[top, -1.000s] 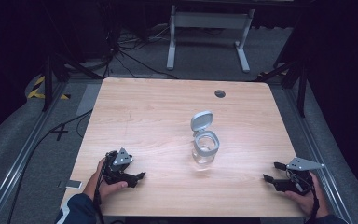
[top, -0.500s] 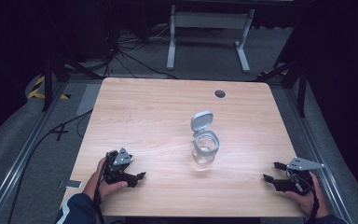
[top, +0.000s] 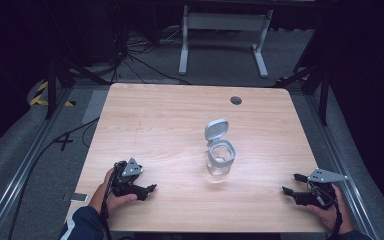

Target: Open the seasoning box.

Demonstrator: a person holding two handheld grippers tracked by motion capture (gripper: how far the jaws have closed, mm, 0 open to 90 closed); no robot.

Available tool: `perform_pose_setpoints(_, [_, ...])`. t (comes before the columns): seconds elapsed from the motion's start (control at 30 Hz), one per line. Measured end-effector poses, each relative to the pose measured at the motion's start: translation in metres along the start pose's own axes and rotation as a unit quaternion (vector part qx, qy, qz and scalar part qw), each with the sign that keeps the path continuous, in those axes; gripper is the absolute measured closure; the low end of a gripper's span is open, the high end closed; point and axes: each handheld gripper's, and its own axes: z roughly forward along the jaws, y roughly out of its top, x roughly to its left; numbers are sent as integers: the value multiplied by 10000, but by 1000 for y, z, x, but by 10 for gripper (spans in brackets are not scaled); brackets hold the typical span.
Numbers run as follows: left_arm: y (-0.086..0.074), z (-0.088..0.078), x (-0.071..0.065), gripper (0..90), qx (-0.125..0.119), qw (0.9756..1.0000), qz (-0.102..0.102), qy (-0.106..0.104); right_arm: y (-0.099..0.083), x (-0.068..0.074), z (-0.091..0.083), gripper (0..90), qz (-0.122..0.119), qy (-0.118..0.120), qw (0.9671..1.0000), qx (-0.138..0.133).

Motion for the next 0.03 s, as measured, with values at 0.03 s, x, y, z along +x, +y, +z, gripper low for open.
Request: perform_pose_setpoints(0.03, [0,0,0,129,8,10000,-1,-15,0,0,0,265,1,1,10000,1])
